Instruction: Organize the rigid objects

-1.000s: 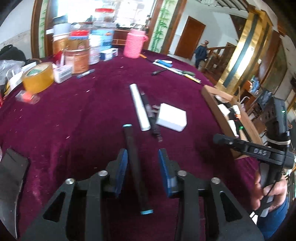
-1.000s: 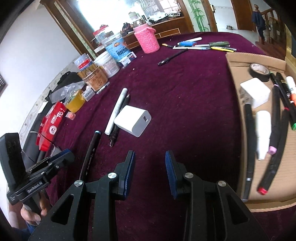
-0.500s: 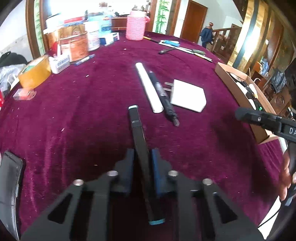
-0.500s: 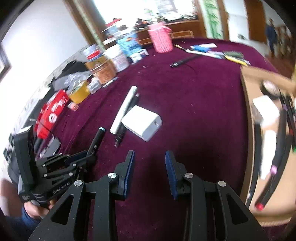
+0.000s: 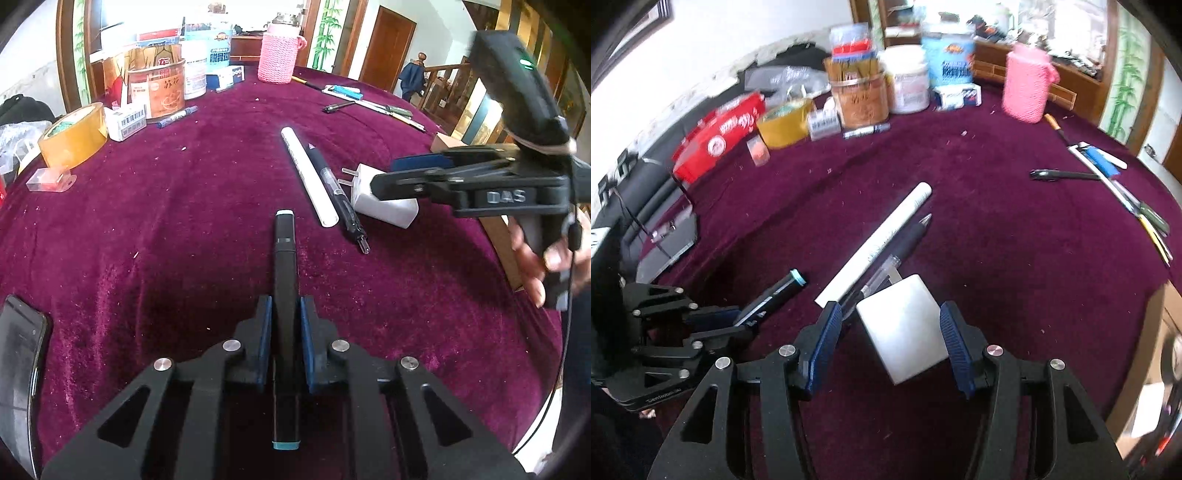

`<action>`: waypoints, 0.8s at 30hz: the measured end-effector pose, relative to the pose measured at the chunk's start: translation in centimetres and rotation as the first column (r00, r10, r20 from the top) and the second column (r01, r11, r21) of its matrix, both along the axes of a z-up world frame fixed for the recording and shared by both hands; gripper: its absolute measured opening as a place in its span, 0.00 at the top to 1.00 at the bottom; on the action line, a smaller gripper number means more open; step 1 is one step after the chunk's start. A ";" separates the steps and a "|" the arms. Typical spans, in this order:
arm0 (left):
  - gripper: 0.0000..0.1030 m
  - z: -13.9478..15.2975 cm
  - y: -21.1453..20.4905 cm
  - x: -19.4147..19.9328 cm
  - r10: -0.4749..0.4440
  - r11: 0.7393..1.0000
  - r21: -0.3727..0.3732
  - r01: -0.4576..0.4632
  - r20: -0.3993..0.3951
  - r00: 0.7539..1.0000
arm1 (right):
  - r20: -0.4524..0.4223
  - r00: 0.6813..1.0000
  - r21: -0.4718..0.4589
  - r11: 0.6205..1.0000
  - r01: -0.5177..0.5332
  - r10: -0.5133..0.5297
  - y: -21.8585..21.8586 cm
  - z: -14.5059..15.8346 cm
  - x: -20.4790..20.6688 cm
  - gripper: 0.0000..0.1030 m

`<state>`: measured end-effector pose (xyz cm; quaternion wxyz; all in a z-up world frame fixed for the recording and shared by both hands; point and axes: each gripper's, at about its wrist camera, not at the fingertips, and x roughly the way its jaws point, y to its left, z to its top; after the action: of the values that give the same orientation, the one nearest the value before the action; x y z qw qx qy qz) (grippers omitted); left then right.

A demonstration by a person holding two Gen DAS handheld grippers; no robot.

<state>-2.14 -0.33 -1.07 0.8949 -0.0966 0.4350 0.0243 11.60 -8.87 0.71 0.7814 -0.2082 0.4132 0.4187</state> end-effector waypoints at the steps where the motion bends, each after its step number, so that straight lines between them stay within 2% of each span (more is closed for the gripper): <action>1: 0.87 0.0 0.0 0.0 0.000 1.000 -0.001 0.000 0.000 1.000 | 0.001 1.000 -0.010 1.000 -0.007 0.007 0.3 -0.2 0.2 0.50; 7: 0.87 0.0 0.0 0.0 -0.002 1.000 0.003 0.002 0.000 1.000 | 0.020 0.999 -0.089 0.996 -0.025 0.027 0.3 -1.8 -0.4 0.51; 10: 0.87 0.0 -0.1 0.0 -0.001 1.000 0.008 0.001 -0.001 1.000 | 0.003 0.999 -0.053 0.998 0.034 -0.034 -0.4 -2.0 -0.6 0.59; 12: 0.87 0.0 -0.1 0.1 -0.001 1.000 0.011 0.001 -0.002 1.000 | -0.004 0.997 -0.033 0.996 0.082 -0.082 -0.7 -2.0 -1.2 0.59; 17: 0.87 0.0 -0.3 0.2 -0.004 0.999 0.041 0.004 -0.008 1.000 | 0.050 0.979 -0.007 0.981 0.196 -0.196 -1.0 -2.3 -3.6 0.59; 19: 0.87 -0.1 -0.6 0.3 -0.006 0.998 0.061 0.007 -0.011 1.000 | 0.049 0.974 -0.009 0.975 0.222 -0.221 -0.9 -2.9 -3.5 0.59; 21: 0.87 -0.1 -0.6 0.3 -0.007 0.998 0.069 0.007 -0.012 1.000 | 0.086 0.969 0.025 0.972 0.232 -0.234 -0.8 -3.0 -3.8 0.59; 24: 0.87 -0.1 -0.6 0.3 -0.006 0.998 0.068 0.007 -0.012 1.000 | 0.074 0.964 0.076 0.965 0.251 -0.256 -1.2 -3.0 -3.6 0.60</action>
<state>-1.80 -0.89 -1.18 0.8951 -0.0645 0.4396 0.0367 8.04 -10.05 -2.28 0.8514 -0.1448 0.3896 0.3198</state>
